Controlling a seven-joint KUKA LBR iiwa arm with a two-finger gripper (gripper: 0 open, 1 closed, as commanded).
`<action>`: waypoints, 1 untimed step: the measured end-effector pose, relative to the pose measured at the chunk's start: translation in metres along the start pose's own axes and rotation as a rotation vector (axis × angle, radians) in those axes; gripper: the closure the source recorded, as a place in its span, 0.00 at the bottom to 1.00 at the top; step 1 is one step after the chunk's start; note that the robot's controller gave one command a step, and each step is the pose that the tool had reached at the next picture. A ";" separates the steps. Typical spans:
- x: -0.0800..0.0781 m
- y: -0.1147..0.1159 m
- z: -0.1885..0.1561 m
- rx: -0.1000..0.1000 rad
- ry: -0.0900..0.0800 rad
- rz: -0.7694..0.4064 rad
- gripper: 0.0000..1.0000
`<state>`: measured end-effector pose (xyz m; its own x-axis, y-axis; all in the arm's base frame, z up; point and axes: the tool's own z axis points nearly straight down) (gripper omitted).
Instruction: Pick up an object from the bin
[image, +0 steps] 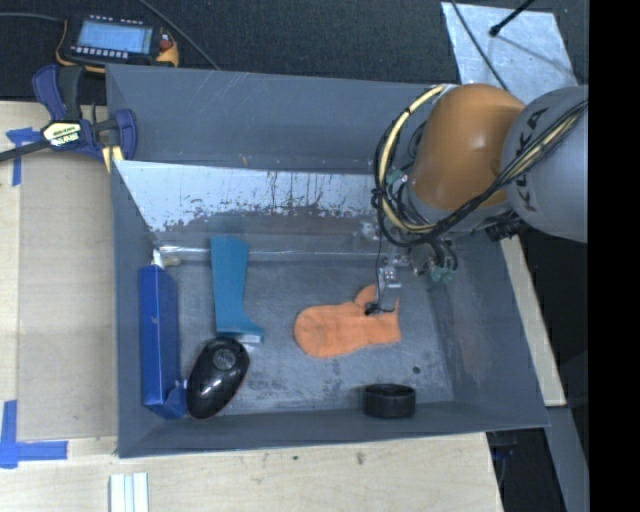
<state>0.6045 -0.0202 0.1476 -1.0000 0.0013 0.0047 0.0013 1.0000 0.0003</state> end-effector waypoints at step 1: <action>-0.001 0.000 -0.005 0.000 -0.008 0.000 0.00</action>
Offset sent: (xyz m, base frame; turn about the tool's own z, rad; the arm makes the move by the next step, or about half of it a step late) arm -0.0206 0.0038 -0.0776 -0.1902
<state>0.6060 -0.0203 0.1528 -1.0000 0.0010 -0.0033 0.0010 1.0000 -0.0001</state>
